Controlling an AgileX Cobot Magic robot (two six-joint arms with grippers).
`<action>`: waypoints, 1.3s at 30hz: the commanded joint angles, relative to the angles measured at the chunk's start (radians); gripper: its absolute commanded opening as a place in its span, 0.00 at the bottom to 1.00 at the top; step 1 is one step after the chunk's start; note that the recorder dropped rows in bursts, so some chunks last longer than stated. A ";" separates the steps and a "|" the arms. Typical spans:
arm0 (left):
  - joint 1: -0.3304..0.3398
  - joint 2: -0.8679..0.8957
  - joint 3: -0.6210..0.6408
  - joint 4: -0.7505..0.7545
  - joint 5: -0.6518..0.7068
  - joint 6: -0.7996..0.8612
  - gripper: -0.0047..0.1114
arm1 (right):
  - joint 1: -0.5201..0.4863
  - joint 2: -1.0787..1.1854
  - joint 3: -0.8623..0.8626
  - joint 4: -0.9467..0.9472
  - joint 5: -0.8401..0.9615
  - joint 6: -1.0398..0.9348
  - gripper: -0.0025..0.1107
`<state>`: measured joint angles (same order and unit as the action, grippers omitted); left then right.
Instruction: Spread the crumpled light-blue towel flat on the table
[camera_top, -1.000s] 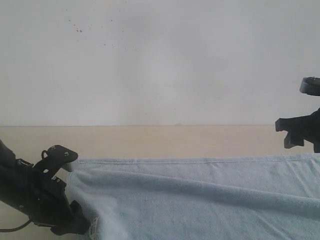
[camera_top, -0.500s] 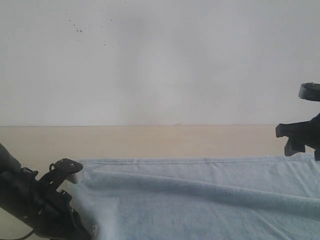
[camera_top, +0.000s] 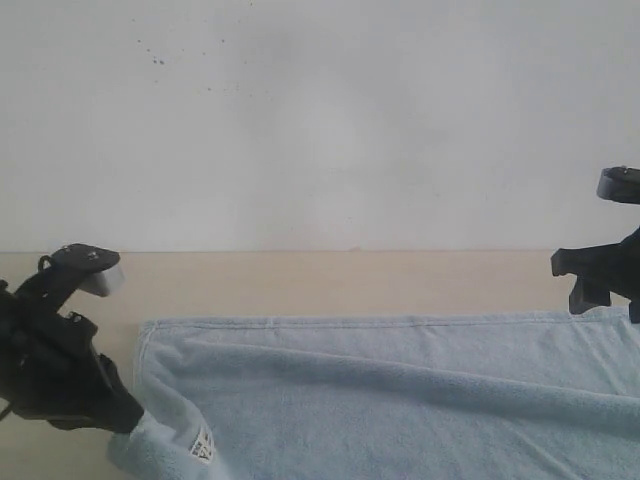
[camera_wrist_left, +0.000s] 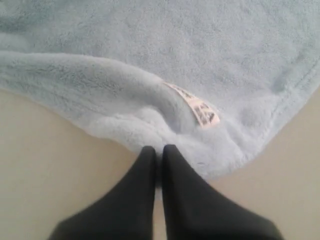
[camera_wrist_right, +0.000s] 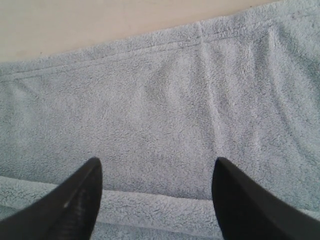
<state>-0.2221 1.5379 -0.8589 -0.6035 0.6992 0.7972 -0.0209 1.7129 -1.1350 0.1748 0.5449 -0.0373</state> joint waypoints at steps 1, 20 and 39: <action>0.003 -0.065 -0.004 0.188 0.209 -0.245 0.07 | 0.001 -0.009 -0.005 -0.002 -0.016 -0.003 0.56; 0.003 -0.065 0.047 0.029 0.179 -0.253 0.07 | 0.001 0.009 -0.005 -0.020 0.020 0.031 0.19; 0.001 -0.065 0.078 -0.294 0.119 0.057 0.07 | -0.259 0.434 -0.372 -0.001 -0.081 -0.130 0.02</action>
<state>-0.2204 1.4792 -0.7838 -0.8773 0.8239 0.8364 -0.2762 2.1171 -1.4694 0.1670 0.5173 -0.1558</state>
